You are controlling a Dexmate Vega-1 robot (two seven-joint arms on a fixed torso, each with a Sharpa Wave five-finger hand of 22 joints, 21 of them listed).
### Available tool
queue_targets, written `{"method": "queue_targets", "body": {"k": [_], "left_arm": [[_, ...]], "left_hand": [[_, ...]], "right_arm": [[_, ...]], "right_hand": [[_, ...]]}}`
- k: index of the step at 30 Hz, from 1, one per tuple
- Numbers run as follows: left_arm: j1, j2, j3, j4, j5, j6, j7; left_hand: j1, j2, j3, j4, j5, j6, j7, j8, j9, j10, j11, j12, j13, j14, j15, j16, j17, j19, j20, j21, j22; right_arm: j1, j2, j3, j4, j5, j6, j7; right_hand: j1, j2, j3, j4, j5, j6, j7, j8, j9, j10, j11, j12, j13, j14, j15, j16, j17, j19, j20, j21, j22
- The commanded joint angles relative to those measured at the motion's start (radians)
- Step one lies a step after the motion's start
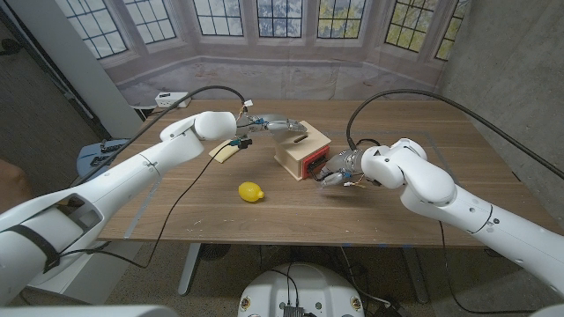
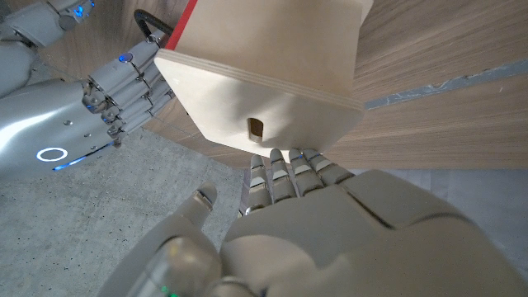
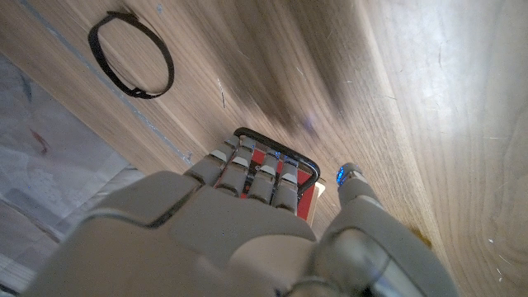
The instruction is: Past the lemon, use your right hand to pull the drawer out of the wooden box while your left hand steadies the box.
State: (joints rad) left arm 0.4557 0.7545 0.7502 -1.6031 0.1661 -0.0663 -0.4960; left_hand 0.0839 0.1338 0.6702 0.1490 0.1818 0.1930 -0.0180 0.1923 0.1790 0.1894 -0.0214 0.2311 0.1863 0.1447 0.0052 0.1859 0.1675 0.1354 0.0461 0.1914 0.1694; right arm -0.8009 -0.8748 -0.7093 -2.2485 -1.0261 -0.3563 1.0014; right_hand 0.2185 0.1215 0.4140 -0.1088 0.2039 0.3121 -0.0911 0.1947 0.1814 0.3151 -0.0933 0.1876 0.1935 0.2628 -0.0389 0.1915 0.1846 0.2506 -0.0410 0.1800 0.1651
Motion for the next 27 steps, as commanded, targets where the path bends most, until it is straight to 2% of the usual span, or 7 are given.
{"method": "queue_targets", "body": {"k": [1,27], "left_arm": [[0.002,0.001,0.001,-0.002,-0.001,0.001,-0.001],[0.007,-0.001,0.003,-0.015,-0.001,0.009,-0.001]], "left_hand": [[-0.010,0.003,0.003,0.000,0.004,0.002,-0.004,-0.002,0.002,0.009,-0.003,-0.006,0.001,0.012,0.000,-0.002,0.003,0.007,0.003,0.006,0.006],[-0.013,0.003,0.005,-0.002,0.004,0.003,-0.005,-0.003,0.002,0.012,-0.006,-0.010,0.001,0.013,0.000,-0.004,0.003,0.007,0.003,0.006,0.006]], "right_arm": [[-0.023,-0.016,0.014,-0.016,-0.005,-0.014,0.021],[-0.067,-0.056,0.056,-0.067,-0.022,-0.035,0.068]], "right_hand": [[-0.006,-0.001,0.005,0.005,0.002,-0.003,-0.001,-0.006,0.003,-0.003,0.007,0.004,0.001,-0.007,-0.094,0.000,0.003,0.006,-0.054,0.008,0.002],[-0.010,-0.001,0.008,0.005,0.000,-0.009,0.002,-0.007,0.002,-0.004,0.007,0.005,0.001,-0.009,-0.094,-0.001,0.002,0.007,-0.056,0.008,0.002]]}}
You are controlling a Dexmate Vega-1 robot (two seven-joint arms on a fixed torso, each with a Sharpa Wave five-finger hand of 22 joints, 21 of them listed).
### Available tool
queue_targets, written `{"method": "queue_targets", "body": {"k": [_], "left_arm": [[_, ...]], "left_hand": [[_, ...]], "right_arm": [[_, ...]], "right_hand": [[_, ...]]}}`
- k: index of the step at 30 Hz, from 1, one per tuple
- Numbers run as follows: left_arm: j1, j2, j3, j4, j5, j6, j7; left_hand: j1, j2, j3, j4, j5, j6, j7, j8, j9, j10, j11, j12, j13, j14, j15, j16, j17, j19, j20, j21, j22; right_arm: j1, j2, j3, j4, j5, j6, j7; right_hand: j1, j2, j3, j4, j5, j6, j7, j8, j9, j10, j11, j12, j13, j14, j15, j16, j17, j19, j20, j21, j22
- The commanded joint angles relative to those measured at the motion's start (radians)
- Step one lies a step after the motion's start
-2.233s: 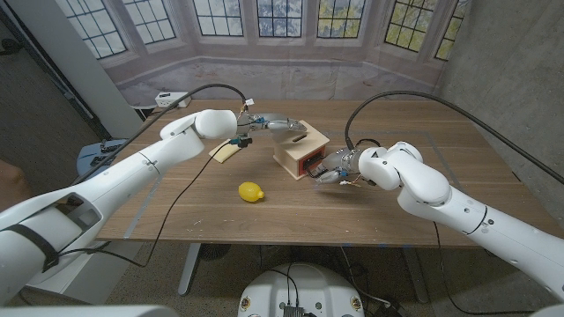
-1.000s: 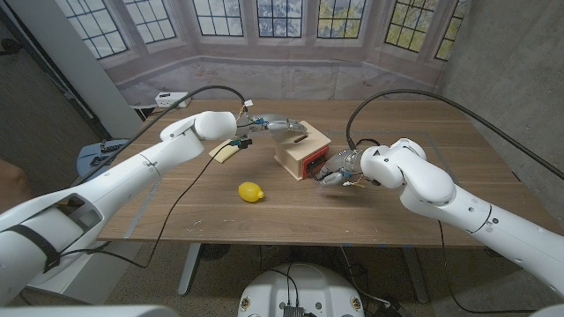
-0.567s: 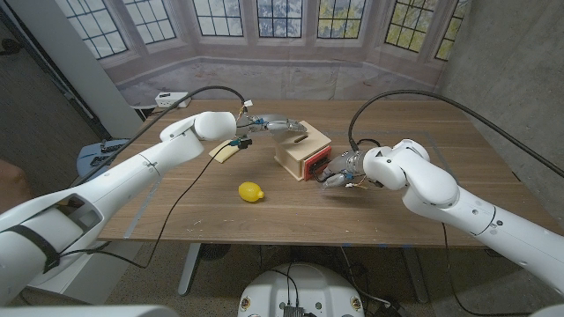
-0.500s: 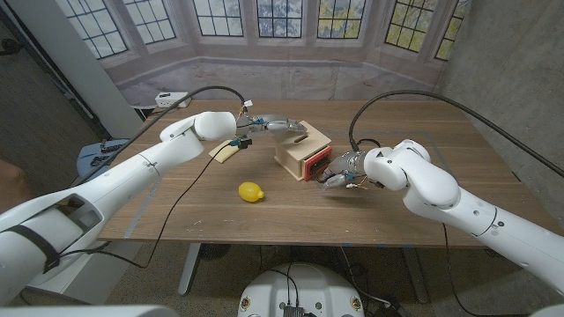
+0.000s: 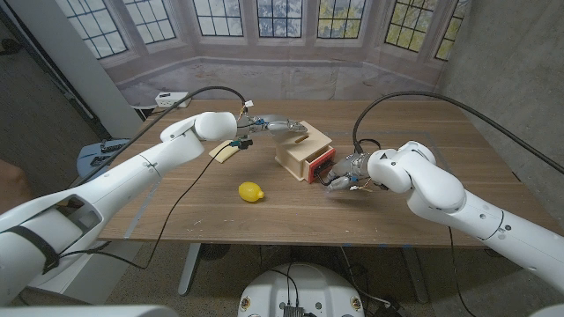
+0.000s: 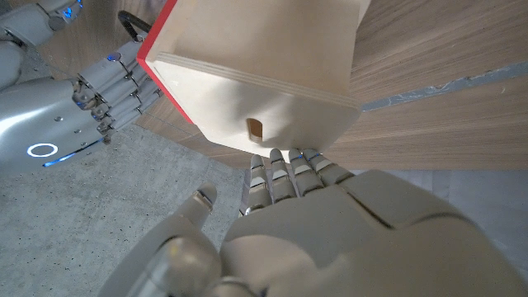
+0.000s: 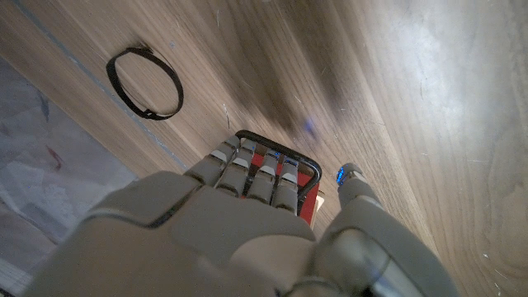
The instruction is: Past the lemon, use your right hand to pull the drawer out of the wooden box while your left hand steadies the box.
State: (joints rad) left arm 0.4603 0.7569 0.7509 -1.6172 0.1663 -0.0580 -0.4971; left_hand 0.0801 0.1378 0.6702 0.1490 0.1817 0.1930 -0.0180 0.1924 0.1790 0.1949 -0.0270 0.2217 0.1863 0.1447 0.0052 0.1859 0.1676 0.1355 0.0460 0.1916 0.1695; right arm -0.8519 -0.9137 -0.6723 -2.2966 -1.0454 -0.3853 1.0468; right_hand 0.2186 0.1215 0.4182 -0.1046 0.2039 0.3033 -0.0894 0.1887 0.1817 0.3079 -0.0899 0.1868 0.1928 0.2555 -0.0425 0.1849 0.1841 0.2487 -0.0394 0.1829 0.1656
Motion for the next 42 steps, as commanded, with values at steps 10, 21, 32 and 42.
{"method": "queue_targets", "body": {"k": [10,21,32,42], "left_arm": [[0.001,-0.007,0.006,0.001,0.000,0.001,-0.001],[0.001,-0.007,0.008,0.000,0.001,0.005,-0.003],[0.001,-0.004,0.008,0.001,-0.001,0.002,-0.008],[0.005,0.001,0.005,0.001,-0.005,-0.003,-0.008]], "left_hand": [[-0.010,-0.001,0.005,-0.002,0.004,0.003,-0.006,-0.003,0.002,0.007,0.000,-0.002,0.001,0.015,0.000,-0.005,0.003,0.007,0.003,0.005,0.006],[-0.011,-0.002,0.006,-0.003,0.004,0.004,-0.008,-0.003,0.002,0.007,-0.005,-0.004,0.002,0.015,-0.002,-0.005,0.003,0.008,0.002,0.005,0.006],[-0.011,-0.003,0.006,-0.005,0.004,0.005,-0.010,-0.004,0.002,0.009,-0.005,-0.006,0.002,0.015,-0.003,-0.006,0.002,0.008,0.002,0.005,0.005],[-0.012,-0.004,0.007,-0.006,0.004,0.006,-0.009,-0.004,0.002,0.008,-0.006,-0.007,0.002,0.016,-0.002,-0.006,0.002,0.008,0.002,0.005,0.005]], "right_arm": [[-0.029,-0.035,0.034,-0.034,0.002,-0.002,0.038],[-0.066,-0.055,0.057,-0.054,-0.011,-0.024,0.028],[-0.080,-0.068,0.075,-0.071,-0.020,-0.037,0.051],[-0.089,-0.090,0.092,-0.086,-0.021,-0.029,0.081]], "right_hand": [[-0.011,-0.001,0.006,0.001,0.000,0.001,0.001,0.000,0.002,0.002,0.006,0.006,0.002,-0.002,-0.092,0.006,0.002,0.010,-0.058,0.005,0.001],[-0.013,-0.002,0.007,0.001,-0.001,0.007,0.002,0.003,0.002,0.011,0.007,0.011,0.002,0.003,-0.092,0.008,0.002,0.017,-0.061,0.007,0.001],[-0.017,-0.002,0.007,0.002,-0.002,0.009,0.003,0.003,0.002,0.014,0.007,0.012,0.001,0.005,-0.091,0.008,0.003,0.020,-0.062,0.008,0.001],[-0.020,-0.003,0.007,0.003,-0.002,0.009,0.002,0.002,0.002,0.014,0.006,0.012,0.001,0.005,-0.091,0.008,0.003,0.022,-0.063,0.008,0.001]]}}
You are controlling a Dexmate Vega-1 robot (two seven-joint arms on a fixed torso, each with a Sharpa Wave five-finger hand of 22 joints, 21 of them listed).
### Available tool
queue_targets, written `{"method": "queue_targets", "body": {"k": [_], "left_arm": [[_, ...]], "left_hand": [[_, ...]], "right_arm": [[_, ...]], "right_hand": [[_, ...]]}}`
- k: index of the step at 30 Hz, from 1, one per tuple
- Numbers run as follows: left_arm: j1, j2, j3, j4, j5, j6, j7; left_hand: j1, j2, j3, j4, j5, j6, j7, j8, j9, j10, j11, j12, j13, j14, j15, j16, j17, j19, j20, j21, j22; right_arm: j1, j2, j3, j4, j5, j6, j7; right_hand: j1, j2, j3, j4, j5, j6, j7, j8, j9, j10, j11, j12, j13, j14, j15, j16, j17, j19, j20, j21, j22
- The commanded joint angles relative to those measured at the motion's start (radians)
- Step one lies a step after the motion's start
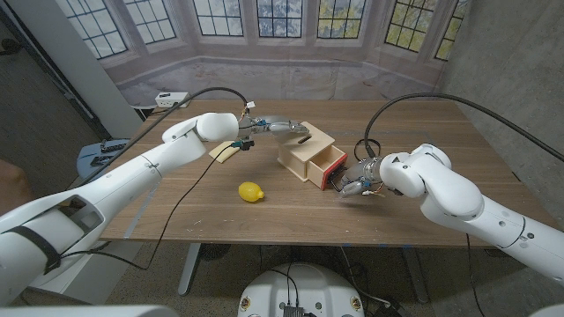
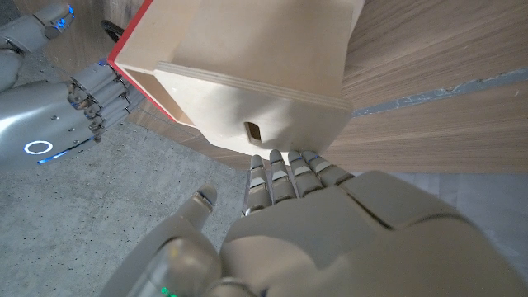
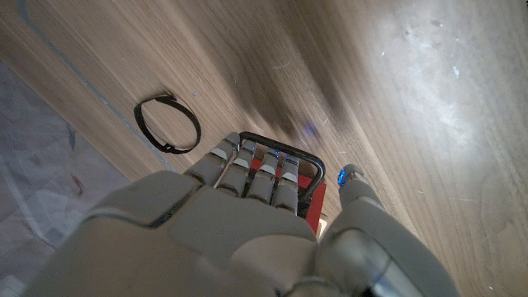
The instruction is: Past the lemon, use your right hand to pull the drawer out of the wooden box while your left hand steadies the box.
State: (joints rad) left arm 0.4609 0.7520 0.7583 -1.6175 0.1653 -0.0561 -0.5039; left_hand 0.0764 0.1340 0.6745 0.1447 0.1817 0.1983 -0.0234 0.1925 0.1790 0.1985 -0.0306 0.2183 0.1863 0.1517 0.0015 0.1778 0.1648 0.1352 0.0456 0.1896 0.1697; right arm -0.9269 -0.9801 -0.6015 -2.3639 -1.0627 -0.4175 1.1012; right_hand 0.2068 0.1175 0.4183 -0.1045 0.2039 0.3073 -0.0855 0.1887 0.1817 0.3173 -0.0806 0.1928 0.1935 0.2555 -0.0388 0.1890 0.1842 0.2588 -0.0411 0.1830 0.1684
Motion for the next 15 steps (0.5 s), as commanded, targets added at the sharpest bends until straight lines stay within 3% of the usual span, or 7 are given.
{"method": "queue_targets", "body": {"k": [1,15], "left_arm": [[0.005,0.006,-0.002,0.000,-0.004,-0.004,-0.002],[0.012,0.012,-0.006,-0.012,-0.003,-0.003,-0.002]], "left_hand": [[-0.008,0.000,0.003,-0.002,0.004,0.001,-0.004,-0.004,0.002,0.004,-0.002,-0.004,0.002,0.009,0.002,0.002,0.005,0.008,0.003,0.007,0.005],[-0.009,0.000,0.004,-0.003,0.004,0.001,-0.003,-0.004,0.003,0.006,-0.001,-0.005,0.002,0.009,0.002,0.001,0.005,0.009,0.003,0.007,0.005]], "right_arm": [[-0.015,-0.024,0.022,-0.021,-0.009,-0.001,0.032],[-0.037,-0.042,0.047,-0.045,-0.019,0.001,0.048]], "right_hand": [[-0.008,0.001,0.007,0.003,-0.003,0.005,-0.001,0.002,0.002,0.005,-0.003,0.006,0.001,0.005,-0.094,0.004,0.003,0.012,-0.061,0.008,-0.001],[-0.009,0.002,0.010,0.003,-0.002,0.004,-0.001,0.002,0.002,0.004,-0.005,0.006,0.001,0.004,-0.095,0.003,0.002,0.014,-0.062,0.008,-0.002]]}}
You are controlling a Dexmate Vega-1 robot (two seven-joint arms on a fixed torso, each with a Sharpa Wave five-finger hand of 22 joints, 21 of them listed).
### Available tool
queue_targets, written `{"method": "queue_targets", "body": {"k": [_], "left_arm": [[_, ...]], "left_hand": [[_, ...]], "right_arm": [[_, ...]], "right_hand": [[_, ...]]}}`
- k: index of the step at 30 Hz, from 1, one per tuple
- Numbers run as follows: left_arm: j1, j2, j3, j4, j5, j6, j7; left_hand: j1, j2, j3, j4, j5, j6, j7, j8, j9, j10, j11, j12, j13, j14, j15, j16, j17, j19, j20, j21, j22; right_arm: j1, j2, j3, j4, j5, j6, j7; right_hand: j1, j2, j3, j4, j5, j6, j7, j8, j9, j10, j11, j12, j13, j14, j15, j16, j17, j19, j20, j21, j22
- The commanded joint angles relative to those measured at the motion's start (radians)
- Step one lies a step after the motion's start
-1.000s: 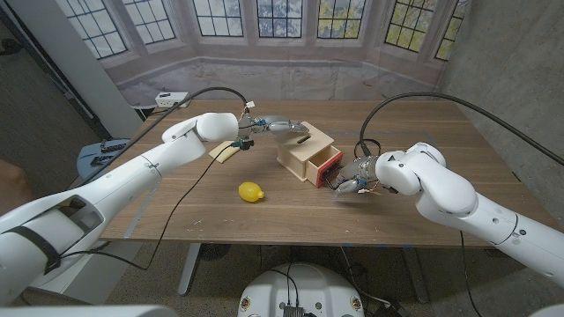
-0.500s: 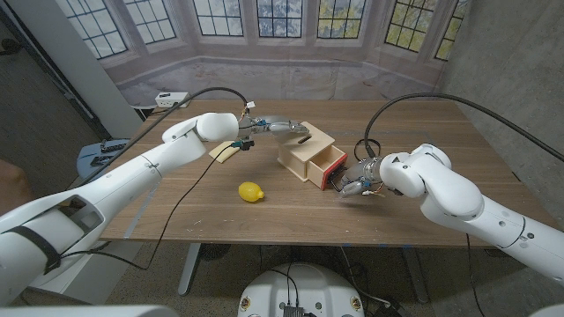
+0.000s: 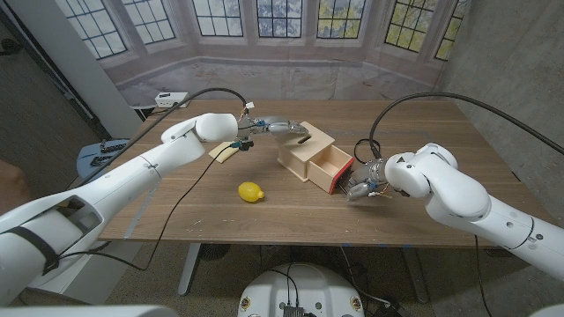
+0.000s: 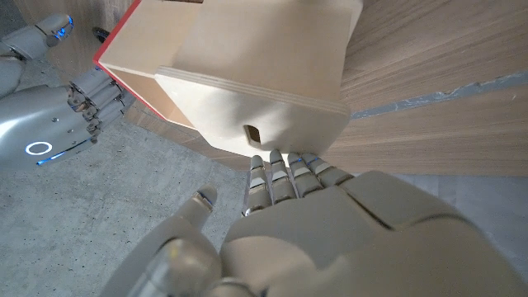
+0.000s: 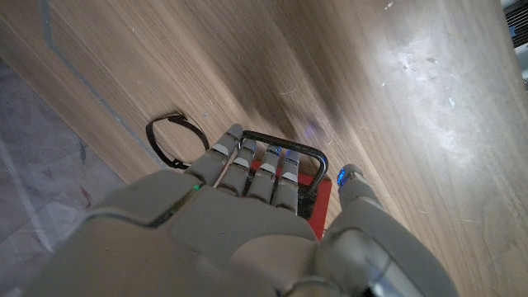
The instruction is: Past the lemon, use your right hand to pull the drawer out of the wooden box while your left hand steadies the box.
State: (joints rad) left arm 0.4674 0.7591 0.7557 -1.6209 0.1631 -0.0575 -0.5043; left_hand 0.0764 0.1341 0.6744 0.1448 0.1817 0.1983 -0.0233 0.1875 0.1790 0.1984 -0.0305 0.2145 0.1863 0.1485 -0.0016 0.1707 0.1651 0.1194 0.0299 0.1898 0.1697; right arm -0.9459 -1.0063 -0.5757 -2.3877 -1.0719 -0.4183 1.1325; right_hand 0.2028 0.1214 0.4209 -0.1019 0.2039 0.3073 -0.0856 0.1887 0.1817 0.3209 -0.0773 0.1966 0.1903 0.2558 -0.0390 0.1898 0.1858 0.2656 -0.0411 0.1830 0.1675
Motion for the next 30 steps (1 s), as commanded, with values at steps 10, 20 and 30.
{"method": "queue_targets", "body": {"k": [10,20,30], "left_arm": [[0.010,0.007,-0.006,-0.015,-0.001,-0.004,0.002],[0.011,0.009,-0.006,-0.023,0.002,-0.002,-0.002],[0.011,0.008,-0.007,-0.026,0.005,-0.001,0.000]], "left_hand": [[-0.010,0.001,0.005,-0.003,0.004,-0.001,-0.002,0.000,0.003,0.006,0.002,-0.003,0.002,0.012,0.006,0.009,0.005,0.025,0.020,0.007,0.005],[-0.010,0.001,0.006,-0.004,0.004,0.001,-0.003,0.001,0.003,0.006,0.000,-0.004,0.002,0.012,0.005,0.008,0.005,0.025,0.019,0.006,0.005],[-0.010,0.001,0.007,-0.004,0.004,0.001,-0.005,0.000,0.003,0.006,-0.004,-0.005,0.002,0.012,0.004,0.008,0.005,0.025,0.019,0.006,0.005]], "right_arm": [[-0.041,-0.033,0.045,-0.037,-0.012,-0.001,0.027],[-0.067,-0.042,0.059,-0.047,-0.025,-0.015,0.035],[-0.080,-0.028,0.054,-0.044,-0.037,-0.012,0.024]], "right_hand": [[-0.003,-0.002,0.010,-0.002,-0.002,0.004,-0.003,0.002,0.002,-0.001,-0.009,0.001,0.004,0.004,-0.095,0.002,-0.001,0.009,-0.063,0.008,-0.001],[-0.006,-0.003,0.010,-0.001,-0.002,0.002,-0.001,0.001,0.002,-0.001,-0.007,0.001,0.004,0.004,-0.096,0.002,0.000,0.010,-0.064,0.008,-0.001],[-0.008,-0.002,0.011,-0.001,-0.002,0.003,0.000,0.001,0.002,-0.001,-0.008,0.002,0.004,0.004,-0.096,0.002,0.000,0.011,-0.066,0.007,-0.001]]}}
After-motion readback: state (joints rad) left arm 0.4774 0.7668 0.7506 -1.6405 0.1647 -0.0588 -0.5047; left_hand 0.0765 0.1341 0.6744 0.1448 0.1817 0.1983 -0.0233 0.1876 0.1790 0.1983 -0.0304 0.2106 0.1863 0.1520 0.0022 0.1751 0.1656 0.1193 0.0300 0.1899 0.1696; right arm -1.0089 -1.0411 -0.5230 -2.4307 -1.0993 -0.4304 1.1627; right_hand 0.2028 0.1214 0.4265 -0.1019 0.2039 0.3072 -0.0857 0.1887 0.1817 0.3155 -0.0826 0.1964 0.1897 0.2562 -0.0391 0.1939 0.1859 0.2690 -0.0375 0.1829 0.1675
